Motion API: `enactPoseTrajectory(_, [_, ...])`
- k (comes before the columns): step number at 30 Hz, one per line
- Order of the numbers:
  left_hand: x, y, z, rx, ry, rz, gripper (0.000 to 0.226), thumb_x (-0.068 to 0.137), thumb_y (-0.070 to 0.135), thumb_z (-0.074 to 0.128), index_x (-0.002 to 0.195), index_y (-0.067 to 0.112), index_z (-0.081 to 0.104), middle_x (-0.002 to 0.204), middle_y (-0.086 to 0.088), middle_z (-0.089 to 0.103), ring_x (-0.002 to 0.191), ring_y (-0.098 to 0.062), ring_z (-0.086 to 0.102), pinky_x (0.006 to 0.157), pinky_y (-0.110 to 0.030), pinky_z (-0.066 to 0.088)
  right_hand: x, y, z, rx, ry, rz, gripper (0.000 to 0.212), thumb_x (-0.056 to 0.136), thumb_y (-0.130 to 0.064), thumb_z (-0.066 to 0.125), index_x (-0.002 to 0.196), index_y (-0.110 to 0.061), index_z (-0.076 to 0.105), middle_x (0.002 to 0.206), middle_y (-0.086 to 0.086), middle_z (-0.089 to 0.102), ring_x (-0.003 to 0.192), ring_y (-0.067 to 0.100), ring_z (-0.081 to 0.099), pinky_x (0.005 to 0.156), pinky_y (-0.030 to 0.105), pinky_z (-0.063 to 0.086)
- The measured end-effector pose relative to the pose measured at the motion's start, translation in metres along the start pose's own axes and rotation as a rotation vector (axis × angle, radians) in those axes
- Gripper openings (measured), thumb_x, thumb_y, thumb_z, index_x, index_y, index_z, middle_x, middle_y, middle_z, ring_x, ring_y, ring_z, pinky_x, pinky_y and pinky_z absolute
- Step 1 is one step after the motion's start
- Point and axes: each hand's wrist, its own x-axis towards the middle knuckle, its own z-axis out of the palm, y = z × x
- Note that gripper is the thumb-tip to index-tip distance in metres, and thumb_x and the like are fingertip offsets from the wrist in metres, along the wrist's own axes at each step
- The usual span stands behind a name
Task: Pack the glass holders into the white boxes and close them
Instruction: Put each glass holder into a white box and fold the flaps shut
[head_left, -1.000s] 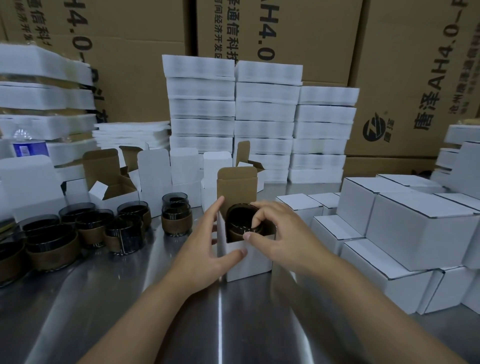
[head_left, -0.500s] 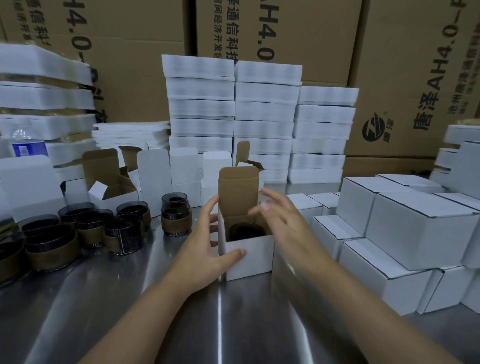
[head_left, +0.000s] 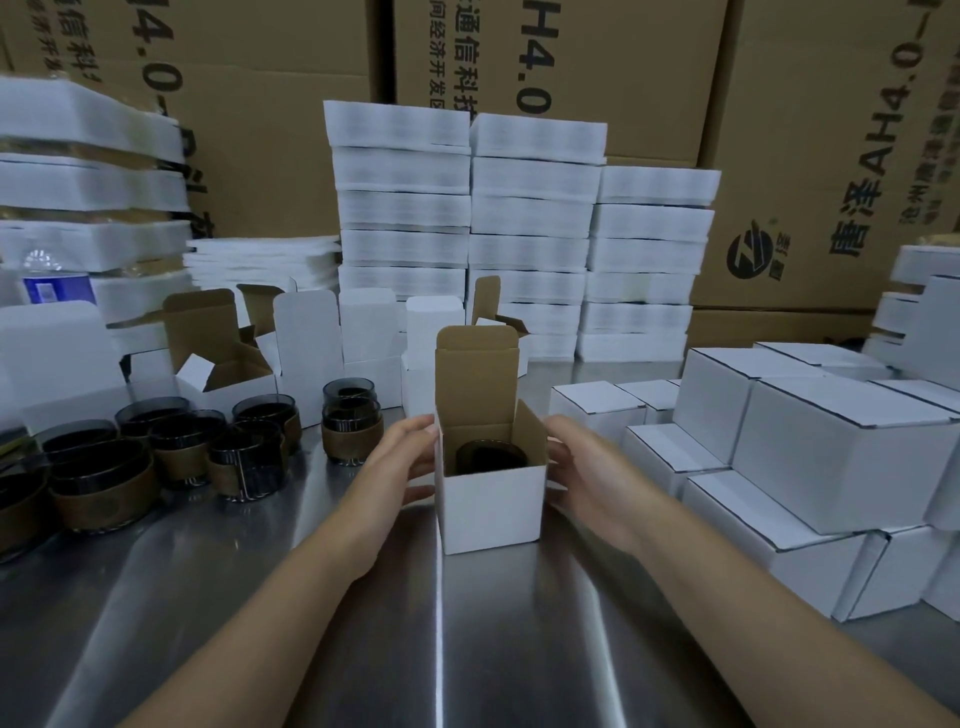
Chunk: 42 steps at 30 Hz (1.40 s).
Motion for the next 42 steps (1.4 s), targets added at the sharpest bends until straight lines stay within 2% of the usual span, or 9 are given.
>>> enactPoseTrajectory(5, [0.000, 0.003, -0.001, -0.051, -0.014, -0.023, 0.032, 0.089, 0.032, 0.059, 0.118, 0.020, 0.063, 0.116, -0.012, 0.068, 0.107, -0.025, 0.064, 0.093, -0.040, 0.049, 0.003, 0.005, -0.005, -0.021, -0.066, -0.005, 0.027, 0.094, -0.036, 0.050, 0.087, -0.019, 0.069, 0.073, -0.004, 0.067, 0.062, 0.008, 0.058, 0.061, 0.022, 0.042])
enactPoseTrajectory(8, [-0.003, 0.003, 0.001, -0.066, -0.025, -0.020, 0.032, 0.089, 0.034, 0.058, 0.115, 0.018, 0.065, 0.119, -0.014, 0.066, 0.108, -0.026, 0.063, 0.094, -0.041, 0.046, 0.006, 0.007, -0.005, -0.034, -0.061, -0.010, 0.039, 0.095, -0.043, 0.047, 0.111, -0.016, 0.069, 0.105, 0.002, 0.072, 0.087, 0.013, 0.064, 0.077, 0.026, 0.045])
enactPoseTrajectory(12, [-0.005, 0.006, 0.003, -0.058, -0.065, -0.026, 0.036, 0.094, 0.041, 0.048, 0.118, 0.019, 0.064, 0.116, -0.007, 0.069, 0.110, -0.023, 0.063, 0.100, -0.040, 0.044, 0.004, 0.006, -0.003, -0.061, -0.075, -0.006, 0.043, 0.095, -0.046, 0.045, 0.118, -0.017, 0.066, 0.116, 0.006, 0.068, 0.099, 0.018, 0.062, 0.091, 0.031, 0.043])
enactPoseTrajectory(18, [-0.006, 0.011, 0.000, -0.050, -0.090, -0.034, 0.037, 0.090, 0.042, 0.054, 0.116, 0.019, 0.065, 0.111, -0.005, 0.071, 0.107, -0.022, 0.065, 0.097, -0.038, 0.046, 0.003, 0.003, -0.002, -0.078, -0.087, 0.019, 0.041, 0.092, -0.046, 0.050, 0.114, -0.015, 0.068, 0.097, 0.000, 0.072, 0.077, 0.009, 0.064, 0.073, 0.025, 0.044])
enactPoseTrajectory(20, [-0.007, 0.011, -0.001, -0.036, -0.100, -0.016, 0.035, 0.091, 0.042, 0.055, 0.117, 0.020, 0.065, 0.110, -0.003, 0.072, 0.105, -0.020, 0.066, 0.097, -0.040, 0.048, 0.003, 0.004, -0.001, -0.118, -0.066, 0.013, 0.040, 0.090, -0.046, 0.055, 0.113, -0.017, 0.068, 0.101, 0.000, 0.072, 0.082, 0.010, 0.066, 0.076, 0.025, 0.044])
enactPoseTrajectory(25, [-0.012, 0.011, 0.008, 0.109, -0.107, 0.026, 0.014, 0.090, 0.030, 0.060, 0.101, 0.024, 0.068, 0.088, 0.002, 0.074, 0.079, -0.011, 0.069, 0.070, -0.024, 0.049, 0.003, 0.011, 0.007, -0.267, -0.015, -0.027, 0.028, 0.082, -0.040, 0.068, 0.098, -0.017, 0.071, 0.095, 0.003, 0.074, 0.082, 0.012, 0.066, 0.074, 0.024, 0.045])
enactPoseTrajectory(32, [-0.012, 0.013, 0.010, 0.130, -0.080, 0.058, 0.021, 0.089, 0.014, 0.062, 0.106, 0.024, 0.069, 0.104, -0.006, 0.073, 0.104, -0.036, 0.064, 0.091, -0.046, 0.045, 0.001, 0.009, 0.009, -0.250, -0.022, -0.068, 0.018, 0.084, -0.027, 0.068, 0.101, -0.020, 0.069, 0.097, -0.002, 0.073, 0.079, 0.009, 0.067, 0.068, 0.020, 0.046])
enactPoseTrajectory(36, [-0.012, 0.014, 0.009, 0.126, -0.087, 0.063, 0.022, 0.089, 0.013, 0.063, 0.107, 0.023, 0.069, 0.104, -0.005, 0.073, 0.108, -0.038, 0.061, 0.096, -0.052, 0.043, 0.001, 0.007, 0.010, -0.263, 0.006, -0.095, 0.012, 0.083, -0.024, 0.070, 0.094, -0.027, 0.067, 0.091, -0.011, 0.073, 0.082, 0.005, 0.068, 0.068, 0.020, 0.046])
enactPoseTrajectory(42, [-0.011, 0.013, 0.008, 0.117, -0.105, 0.072, 0.022, 0.088, 0.015, 0.064, 0.107, 0.024, 0.068, 0.102, 0.000, 0.074, 0.102, -0.028, 0.066, 0.085, -0.037, 0.048, 0.002, 0.006, 0.011, -0.287, 0.004, -0.135, 0.021, 0.083, -0.018, 0.070, 0.099, -0.030, 0.065, 0.096, -0.008, 0.073, 0.088, 0.008, 0.068, 0.074, 0.022, 0.047])
